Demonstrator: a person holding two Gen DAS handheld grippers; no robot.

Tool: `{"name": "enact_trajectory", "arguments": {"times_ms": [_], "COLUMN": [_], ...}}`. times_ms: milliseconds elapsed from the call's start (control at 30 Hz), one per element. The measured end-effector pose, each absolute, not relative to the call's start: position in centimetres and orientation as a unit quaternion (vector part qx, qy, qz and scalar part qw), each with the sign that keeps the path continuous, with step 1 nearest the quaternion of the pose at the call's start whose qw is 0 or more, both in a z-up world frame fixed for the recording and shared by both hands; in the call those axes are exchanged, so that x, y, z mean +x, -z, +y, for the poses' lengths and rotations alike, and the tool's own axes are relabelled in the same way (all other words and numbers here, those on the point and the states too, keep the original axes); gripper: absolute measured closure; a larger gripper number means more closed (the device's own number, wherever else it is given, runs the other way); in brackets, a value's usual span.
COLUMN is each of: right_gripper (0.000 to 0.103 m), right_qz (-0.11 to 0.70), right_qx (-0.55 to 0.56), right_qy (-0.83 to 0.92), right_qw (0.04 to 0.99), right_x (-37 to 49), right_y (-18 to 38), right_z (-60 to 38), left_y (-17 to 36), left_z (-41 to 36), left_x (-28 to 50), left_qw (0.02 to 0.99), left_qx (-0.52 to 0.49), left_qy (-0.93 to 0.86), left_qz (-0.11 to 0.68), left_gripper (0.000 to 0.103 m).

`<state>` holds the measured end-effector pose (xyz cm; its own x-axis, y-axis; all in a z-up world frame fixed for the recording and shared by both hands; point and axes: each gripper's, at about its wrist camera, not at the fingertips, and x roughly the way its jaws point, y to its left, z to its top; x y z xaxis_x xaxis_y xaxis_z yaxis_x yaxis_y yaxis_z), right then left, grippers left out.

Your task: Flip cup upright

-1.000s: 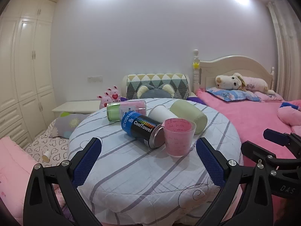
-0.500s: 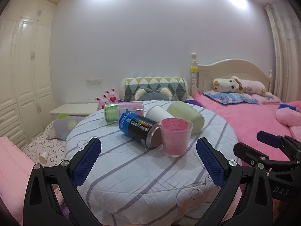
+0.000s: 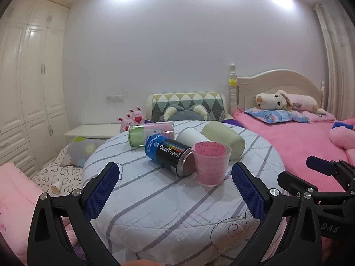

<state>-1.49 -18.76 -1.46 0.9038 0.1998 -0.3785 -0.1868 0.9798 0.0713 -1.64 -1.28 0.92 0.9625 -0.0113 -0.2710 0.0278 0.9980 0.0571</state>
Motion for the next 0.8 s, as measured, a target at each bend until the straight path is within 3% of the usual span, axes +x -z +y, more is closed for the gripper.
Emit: {"name": "enact_trajectory", "arguments": {"times_ms": [800], "right_gripper": [0.02], "right_qz": [0.205], "right_qx": [0.041], "right_qy": [-0.112], "right_qw": [0.971], "right_x": [-1.37], "right_y": [1.05], "right_z": [-19.33], "left_y": [-1.04], "left_z": [-1.05], "left_x": [-1.69], "left_qw": [0.989], "left_qx": [0.023], "left_qy": [0.015], "left_qz": [0.142], "left_gripper": [0.001]}}
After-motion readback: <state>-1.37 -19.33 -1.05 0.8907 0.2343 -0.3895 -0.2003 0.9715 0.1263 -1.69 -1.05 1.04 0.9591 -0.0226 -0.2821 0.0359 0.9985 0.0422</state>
